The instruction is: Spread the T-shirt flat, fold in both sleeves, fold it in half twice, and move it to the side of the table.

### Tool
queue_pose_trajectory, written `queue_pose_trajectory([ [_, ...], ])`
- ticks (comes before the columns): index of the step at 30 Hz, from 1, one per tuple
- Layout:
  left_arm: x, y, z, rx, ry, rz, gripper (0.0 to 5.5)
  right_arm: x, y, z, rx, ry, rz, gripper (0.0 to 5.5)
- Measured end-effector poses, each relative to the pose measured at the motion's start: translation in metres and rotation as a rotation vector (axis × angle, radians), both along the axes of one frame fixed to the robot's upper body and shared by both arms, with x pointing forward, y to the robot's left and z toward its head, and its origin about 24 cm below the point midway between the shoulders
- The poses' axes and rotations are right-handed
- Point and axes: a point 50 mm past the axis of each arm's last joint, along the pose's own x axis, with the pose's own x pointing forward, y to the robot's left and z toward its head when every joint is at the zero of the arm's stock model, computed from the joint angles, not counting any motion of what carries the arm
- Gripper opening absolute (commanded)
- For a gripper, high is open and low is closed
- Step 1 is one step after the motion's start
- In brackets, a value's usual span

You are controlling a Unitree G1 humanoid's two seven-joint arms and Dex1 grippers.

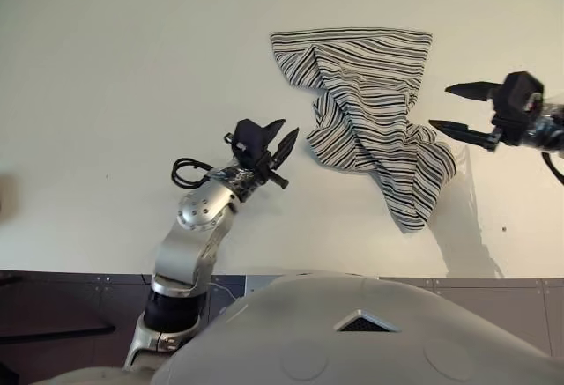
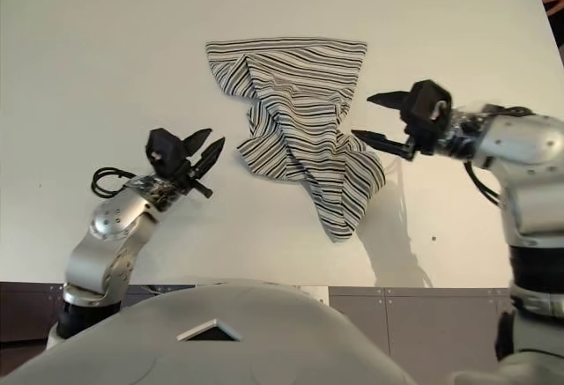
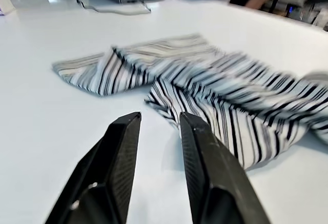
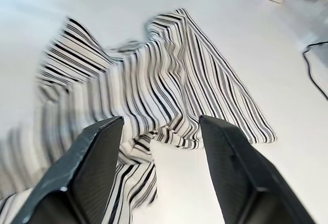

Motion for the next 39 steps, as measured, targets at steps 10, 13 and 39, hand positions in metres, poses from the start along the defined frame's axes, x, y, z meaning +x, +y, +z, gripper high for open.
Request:
queue_pose_trajectory([
  [10,0.029,-0.049,-0.021,0.248,0.168,-0.236,1.39,0.0,0.025,-0.027,0.01,-0.023,-0.03,2.7],
  [13,0.033,-0.051,-0.02,0.442,0.107,-0.334,1.39,-0.006,0.021,-0.026,0.014,-0.026,-0.05,2.7],
  [39,-0.018,0.056,0.001,0.738,0.242,-0.215,1.39,-0.079,0.058,-0.07,-0.044,0.079,0.051,2.7],
])
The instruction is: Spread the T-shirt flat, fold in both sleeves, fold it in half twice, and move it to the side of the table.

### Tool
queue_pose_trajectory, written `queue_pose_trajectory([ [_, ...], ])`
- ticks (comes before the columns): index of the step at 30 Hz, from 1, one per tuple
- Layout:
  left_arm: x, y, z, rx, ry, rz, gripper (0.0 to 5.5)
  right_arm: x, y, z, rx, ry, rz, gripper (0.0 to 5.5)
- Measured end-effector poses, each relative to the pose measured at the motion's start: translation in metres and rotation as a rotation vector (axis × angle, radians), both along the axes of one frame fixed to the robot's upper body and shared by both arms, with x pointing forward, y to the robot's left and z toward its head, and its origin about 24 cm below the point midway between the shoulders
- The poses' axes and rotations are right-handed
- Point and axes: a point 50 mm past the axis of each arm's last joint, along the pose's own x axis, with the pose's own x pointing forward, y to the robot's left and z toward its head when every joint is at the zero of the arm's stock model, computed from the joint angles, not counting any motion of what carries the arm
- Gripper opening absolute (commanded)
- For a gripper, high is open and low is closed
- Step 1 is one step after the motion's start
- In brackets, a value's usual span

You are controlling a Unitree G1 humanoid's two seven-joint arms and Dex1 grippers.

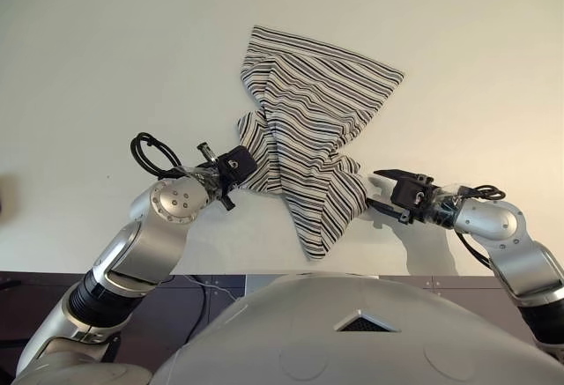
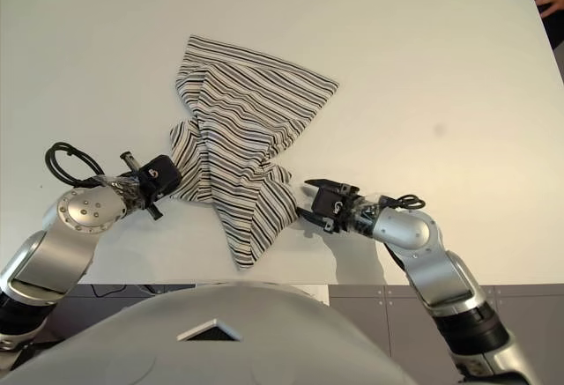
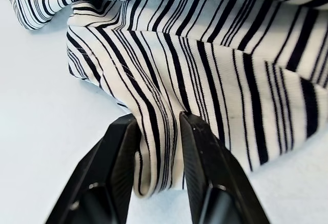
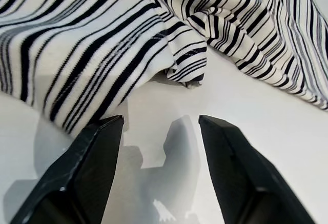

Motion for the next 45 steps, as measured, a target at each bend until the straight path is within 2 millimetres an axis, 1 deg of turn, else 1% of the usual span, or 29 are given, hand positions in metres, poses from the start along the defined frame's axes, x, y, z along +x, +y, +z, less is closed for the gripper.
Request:
queue_pose_trajectory([
  [3,-0.001,0.001,0.0,-0.007,-0.003,0.0,1.39,0.015,-0.01,0.0,-0.035,-0.064,-0.083,2.7],
  [4,-0.002,0.001,-0.001,-0.009,-0.007,0.0,1.39,0.018,-0.017,0.001,-0.053,-0.074,-0.114,2.7],
  [5,-0.003,0.002,-0.001,-0.011,-0.009,0.003,1.39,0.02,-0.03,0.004,-0.09,-0.084,-0.147,2.7],
  [7,-0.004,0.003,-0.001,-0.013,-0.013,0.005,1.39,0.015,-0.047,0.011,-0.039,-0.033,-0.242,2.7],
  [8,-0.004,0.003,-0.001,-0.012,-0.014,0.006,1.39,0.011,-0.045,0.015,0.033,0.017,-0.262,2.7],
  [10,-0.005,0.003,-0.001,-0.012,-0.018,0.006,1.39,0.01,-0.014,0.047,0.26,0.02,-0.162,2.7],
  [11,-0.005,0.003,-0.001,-0.013,-0.02,0.004,1.39,0.007,0.0,0.058,0.323,0.028,-0.098,2.7],
  [12,-0.005,0.003,-0.001,-0.012,-0.022,0.002,1.39,0.004,0.007,0.058,0.33,0.054,-0.073,2.7],
  [13,-0.005,0.003,-0.001,-0.011,-0.023,0.002,1.39,0.003,0.011,0.052,0.303,0.072,-0.064,2.7],
  [17,-0.005,0.002,-0.001,-0.003,-0.029,-0.011,1.39,-0.001,0.016,0.019,0.105,0.078,-0.047,2.7],
  [18,-0.005,0.002,-0.001,0.007,-0.029,-0.025,1.39,-0.003,0.018,0.006,0.032,0.053,-0.018,2.7],
  [20,-0.002,0.0,-0.001,0.013,-0.03,-0.041,1.39,-0.001,0.025,0.001,-0.023,-0.037,0.043,2.7],
  [22,0.0,-0.001,-0.002,0.012,-0.032,-0.053,1.39,0.008,0.023,0.001,-0.046,-0.096,0.019,2.7],
  [23,0.0,0.0,-0.002,0.012,-0.036,-0.06,1.39,0.013,0.015,0.002,-0.066,-0.109,-0.011,2.7],
  [26,0.002,0.009,-0.003,0.045,-0.093,-0.089,1.39,0.029,-0.038,0.01,-0.243,-0.154,-0.107,2.7],
  [27,0.006,0.02,-0.004,0.091,-0.116,-0.092,1.39,0.033,-0.054,0.012,-0.304,-0.166,-0.124,2.7],
  [29,0.013,0.049,0.0,0.193,-0.132,-0.111,1.39,0.042,-0.087,0.017,-0.435,-0.186,-0.137,2.7],
  [30,0.012,0.057,0.005,0.189,-0.109,-0.143,1.39,0.048,-0.098,0.02,-0.48,-0.183,-0.147,2.7],
  [32,0.004,0.057,0.01,0.093,-0.033,-0.207,1.39,0.053,-0.105,0.021,-0.502,-0.176,-0.143,2.7],
  [34,-0.006,0.058,0.021,0.01,0.015,-0.237,1.39,0.053,-0.106,0.023,-0.502,-0.182,-0.136,2.7],
  [35,-0.015,0.059,0.027,-0.011,0.045,-0.261,1.39,0.05,-0.108,0.023,-0.505,-0.177,-0.135,2.7],
  [37,-0.025,0.064,0.027,-0.011,0.069,-0.261,1.39,0.047,-0.108,0.023,-0.505,-0.183,-0.14,2.7],
  [38,-0.023,0.071,0.029,0.015,0.031,-0.229,1.39,0.045,-0.105,0.024,-0.467,-0.199,-0.16,2.7],
  [39,-0.016,0.072,0.035,0.006,-0.07,-0.19,1.39,0.041,-0.095,0.024,-0.374,-0.188,-0.18,2.7],
  [40,-0.012,0.068,0.042,-0.037,-0.14,-0.166,1.39,0.036,-0.083,0.025,-0.269,-0.164,-0.192,2.7],
  [41,-0.014,0.056,0.053,-0.127,-0.21,-0.163,1.39,0.031,-0.067,0.036,-0.15,-0.154,-0.18,2.7],
  [42,-0.02,0.042,0.066,-0.219,-0.271,-0.184,1.39,0.032,-0.056,0.057,-0.051,-0.182,-0.169,2.7],
  [44,-0.024,0.034,0.08,-0.307,-0.323,-0.175,1.39,0.04,-0.051,0.088,0.025,-0.25,-0.18,2.7],
  [45,-0.019,0.033,0.083,-0.33,-0.345,-0.148,1.39,0.045,-0.048,0.095,0.035,-0.267,-0.177,2.7],
])
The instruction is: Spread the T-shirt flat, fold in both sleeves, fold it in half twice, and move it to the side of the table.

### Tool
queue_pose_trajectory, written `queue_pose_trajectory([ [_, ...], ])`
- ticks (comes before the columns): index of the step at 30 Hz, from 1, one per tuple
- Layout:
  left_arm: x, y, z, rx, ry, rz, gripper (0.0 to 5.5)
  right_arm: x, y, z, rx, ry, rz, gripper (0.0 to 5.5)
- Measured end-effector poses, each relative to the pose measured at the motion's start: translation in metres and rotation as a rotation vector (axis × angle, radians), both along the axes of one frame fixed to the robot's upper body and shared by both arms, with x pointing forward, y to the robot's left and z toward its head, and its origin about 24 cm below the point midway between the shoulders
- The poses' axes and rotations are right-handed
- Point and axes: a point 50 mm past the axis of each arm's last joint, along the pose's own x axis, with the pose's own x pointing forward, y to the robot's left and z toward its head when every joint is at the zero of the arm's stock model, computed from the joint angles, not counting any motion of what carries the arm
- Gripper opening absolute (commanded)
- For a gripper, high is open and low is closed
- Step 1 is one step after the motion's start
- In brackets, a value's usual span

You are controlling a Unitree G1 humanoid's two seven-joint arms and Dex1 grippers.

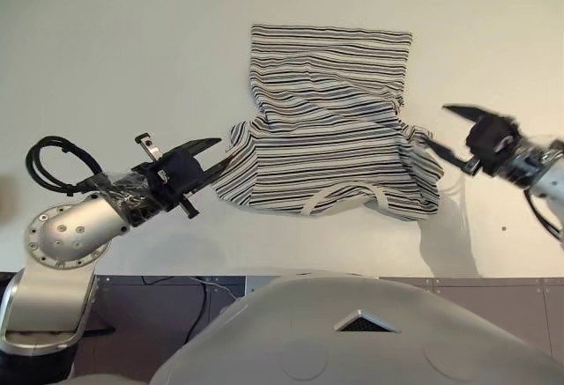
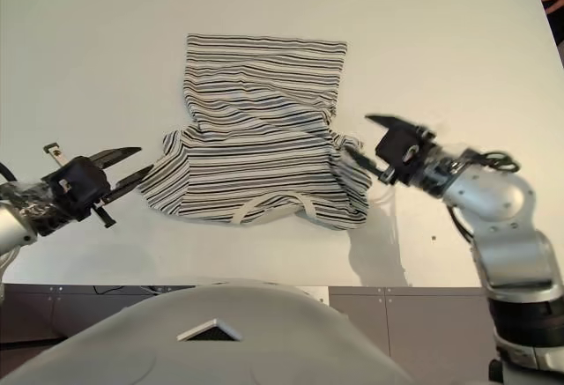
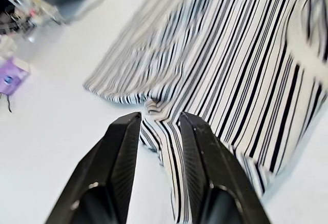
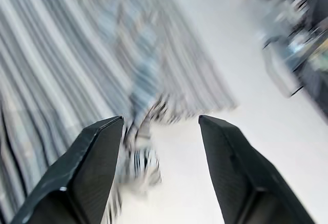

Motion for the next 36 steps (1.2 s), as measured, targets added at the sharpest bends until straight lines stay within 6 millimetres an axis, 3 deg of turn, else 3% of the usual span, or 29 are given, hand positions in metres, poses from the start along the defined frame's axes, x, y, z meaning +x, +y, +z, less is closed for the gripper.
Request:
queue_pose_trajectory([
  [1,0.009,-0.004,0.0,-0.01,-0.022,0.011,1.39,0.003,0.004,0.0,-0.013,-0.004,0.019,2.7],
  [3,0.017,-0.019,-0.016,-0.01,0.021,-0.012,1.39,-0.004,0.012,-0.023,-0.078,0.072,0.085,2.7],
  [4,0.011,-0.03,-0.037,0.012,0.103,-0.058,1.39,-0.014,0.014,-0.042,-0.125,0.14,0.132,2.7],
  [6,-0.002,-0.034,-0.077,0.157,0.196,-0.078,1.39,-0.028,0.016,-0.068,-0.194,0.202,0.205,2.7],
  [7,-0.009,-0.033,-0.091,0.219,0.197,-0.076,1.39,-0.032,0.014,-0.074,-0.209,0.206,0.224,2.7],
  [9,-0.013,-0.034,-0.096,0.269,0.156,-0.073,1.39,-0.032,0.013,-0.077,-0.241,0.187,0.247,2.7],
  [11,-0.009,-0.036,-0.099,0.298,0.106,-0.082,1.39,-0.016,0.018,-0.082,-0.255,0.12,0.212,2.7],
  [16,0.038,-0.026,-0.099,0.261,0.066,0.042,1.39,0.046,0.047,-0.093,-0.143,0.021,-0.065,2.7],
  [19,0.049,-0.01,-0.097,0.281,0.065,0.14,1.39,0.056,0.047,-0.091,-0.092,0.036,-0.166,2.7],
  [23,0.041,-0.008,-0.096,0.254,0.091,0.205,1.39,0.038,0.043,-0.068,0.029,0.059,-0.153,2.7],
  [25,0.027,-0.01,-0.097,0.251,0.118,0.204,1.39,0.024,0.035,-0.057,-0.039,0.061,-0.073,2.7],
  [27,0.005,-0.019,-0.093,0.231,0.166,0.136,1.39,0.004,0.025,-0.067,-0.177,0.138,0.018,2.7],
  [28,-0.015,-0.028,-0.087,0.191,0.224,0.032,1.39,-0.015,0.023,-0.07,-0.209,0.217,0.091,2.7],
  [30,-0.041,-0.033,-0.08,0.143,0.324,-0.089,1.39,-0.031,0.026,-0.064,-0.181,0.281,0.168,2.7],
  [31,-0.042,-0.026,-0.076,0.159,0.338,-0.095,1.39,-0.032,0.028,-0.058,-0.147,0.272,0.18,2.7],
  [33,-0.028,-0.012,-0.071,0.189,0.296,-0.066,1.39,-0.022,0.033,-0.047,-0.091,0.205,0.162,2.7],
  [36,0.033,0.011,-0.072,0.248,0.122,0.156,1.39,0.008,0.045,-0.016,0.025,0.073,0.144,2.7],
])
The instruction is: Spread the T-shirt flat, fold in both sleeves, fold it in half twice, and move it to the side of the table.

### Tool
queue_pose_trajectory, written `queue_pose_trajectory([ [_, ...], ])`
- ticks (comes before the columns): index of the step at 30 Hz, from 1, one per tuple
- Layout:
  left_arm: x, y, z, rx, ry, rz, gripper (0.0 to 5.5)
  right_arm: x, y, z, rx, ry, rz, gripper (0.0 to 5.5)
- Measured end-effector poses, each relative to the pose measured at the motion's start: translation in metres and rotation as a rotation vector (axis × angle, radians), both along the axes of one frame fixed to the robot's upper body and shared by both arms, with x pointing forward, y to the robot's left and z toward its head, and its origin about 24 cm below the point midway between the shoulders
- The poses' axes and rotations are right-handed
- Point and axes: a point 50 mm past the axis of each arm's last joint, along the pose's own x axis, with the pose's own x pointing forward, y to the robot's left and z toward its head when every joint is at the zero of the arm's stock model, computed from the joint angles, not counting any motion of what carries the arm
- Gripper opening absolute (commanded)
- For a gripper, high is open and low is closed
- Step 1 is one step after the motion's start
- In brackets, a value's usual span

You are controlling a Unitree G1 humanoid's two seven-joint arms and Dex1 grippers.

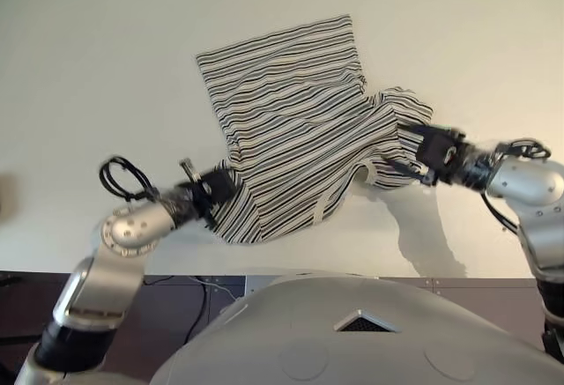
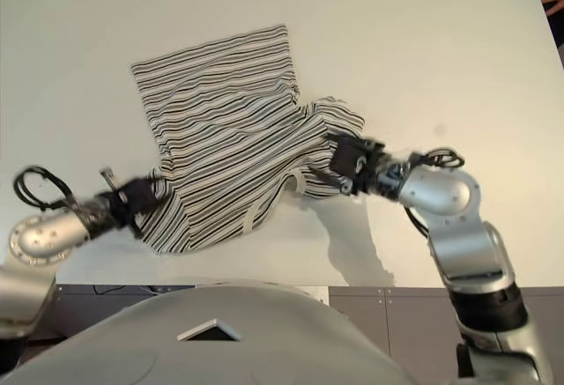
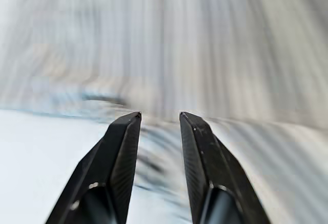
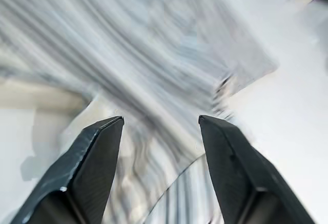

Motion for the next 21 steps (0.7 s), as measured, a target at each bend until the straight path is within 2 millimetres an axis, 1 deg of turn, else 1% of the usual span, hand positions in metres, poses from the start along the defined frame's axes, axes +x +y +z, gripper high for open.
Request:
queue_pose_trajectory([
  [1,0.015,0.009,-0.004,0.07,-0.033,0.051,1.39,0.01,0.006,0.004,0.008,-0.029,0.009,2.7],
  [2,0.023,0.012,-0.01,0.106,-0.044,0.074,1.39,0.017,0.01,-0.006,-0.043,-0.03,0.03,2.7],
  [3,0.024,0.009,-0.012,0.096,-0.049,0.076,1.39,0.02,0.01,-0.026,-0.115,-0.001,0.032,2.7],
  [4,0.024,0.002,-0.011,0.036,-0.055,0.078,1.39,0.02,0.009,-0.048,-0.185,0.03,0.029,2.7],
  [5,0.024,-0.011,-0.003,-0.097,-0.067,0.064,1.39,0.022,0.009,-0.065,-0.222,0.023,0.011,2.7],
  [6,0.023,-0.032,0.014,-0.246,-0.101,-0.016,1.39,0.03,0.015,-0.07,-0.235,-0.029,-0.014,2.7],
  [7,0.019,-0.045,0.027,-0.317,-0.123,-0.108,1.39,0.033,0.018,-0.071,-0.228,-0.04,-0.032,2.7],
  [8,0.015,-0.049,0.029,-0.335,-0.119,-0.147,1.39,0.034,0.019,-0.071,-0.217,-0.042,-0.037,2.7],
  [9,0.011,-0.049,0.027,-0.326,-0.095,-0.171,1.39,0.033,0.02,-0.07,-0.198,-0.03,-0.039,2.7],
  [10,0.006,-0.045,0.016,-0.273,-0.045,-0.182,1.39,0.027,0.02,-0.068,-0.171,0.013,-0.026,2.7],
  [12,0.006,-0.036,0.001,-0.15,-0.01,-0.182,1.39,0.016,0.017,-0.065,-0.166,0.071,0.016,2.7],
  [14,0.007,-0.024,-0.019,-0.006,0.047,-0.195,1.39,0.004,0.013,-0.062,-0.185,0.119,0.059,2.7],
  [16,0.02,-0.022,-0.021,0.066,0.015,-0.257,1.39,-0.004,0.011,-0.061,-0.199,0.162,0.072,2.7],
  [18,0.038,-0.015,-0.024,0.11,-0.022,-0.265,1.39,-0.005,0.012,-0.061,-0.194,0.178,0.076,2.7],
  [19,0.047,-0.012,-0.024,0.121,-0.038,-0.25,1.39,-0.003,0.013,-0.061,-0.193,0.174,0.069,2.7],
  [20,0.067,-0.007,-0.026,0.12,-0.062,-0.197,1.39,0.008,0.017,-0.061,-0.19,0.15,0.036,2.7],
  [21,0.077,-0.006,-0.026,0.119,-0.075,-0.181,1.39,0.014,0.019,-0.06,-0.187,0.139,0.02,2.7],
])
